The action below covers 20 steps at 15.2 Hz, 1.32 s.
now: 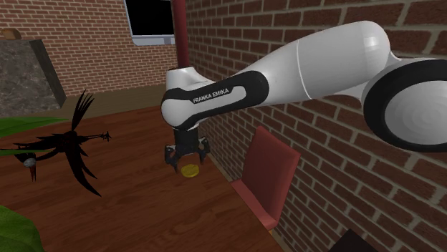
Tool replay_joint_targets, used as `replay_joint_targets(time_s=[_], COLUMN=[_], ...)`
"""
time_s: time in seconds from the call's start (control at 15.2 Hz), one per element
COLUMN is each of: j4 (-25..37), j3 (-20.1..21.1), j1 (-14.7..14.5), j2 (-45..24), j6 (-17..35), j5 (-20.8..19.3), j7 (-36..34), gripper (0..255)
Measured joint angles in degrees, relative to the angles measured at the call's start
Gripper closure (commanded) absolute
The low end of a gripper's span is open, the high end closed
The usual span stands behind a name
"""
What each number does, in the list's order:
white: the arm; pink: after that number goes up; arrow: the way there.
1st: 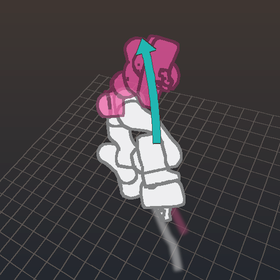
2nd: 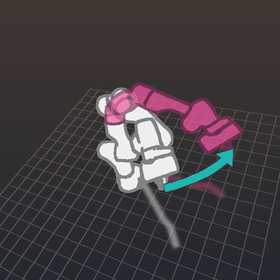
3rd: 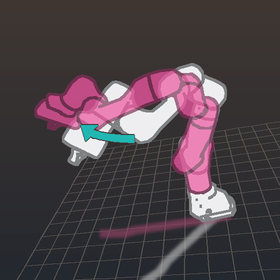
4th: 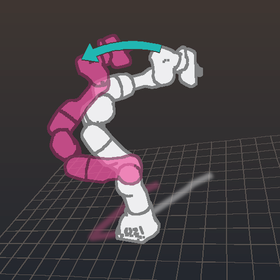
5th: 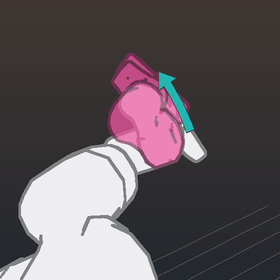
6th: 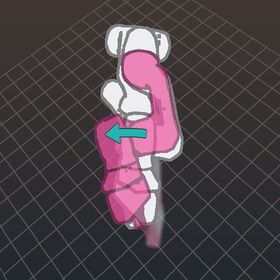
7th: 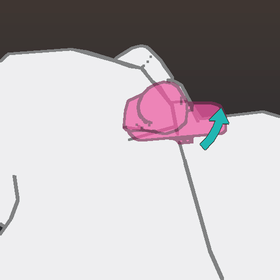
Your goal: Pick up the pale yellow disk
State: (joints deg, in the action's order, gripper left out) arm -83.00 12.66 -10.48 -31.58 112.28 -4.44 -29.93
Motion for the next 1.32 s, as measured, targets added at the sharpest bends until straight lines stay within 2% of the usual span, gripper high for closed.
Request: replay_joint_targets(time_s=[0.07,0.13,0.79,1.32], j4=[-0.60,-0.72,-0.96,2.21], j3=[-0.03,-0.04,-0.02,0.16], j1=[0.06,0.04,0.03,0.02], j2=[-0.06,-0.19,-0.16,1.21], j6=[0.65,0.90,1.26,-3.35], j5=[-0.02,-0.05,-0.06,0.26], j7=[0.05,0.02,-0.01,0.08], gripper=[0,255,255,255])
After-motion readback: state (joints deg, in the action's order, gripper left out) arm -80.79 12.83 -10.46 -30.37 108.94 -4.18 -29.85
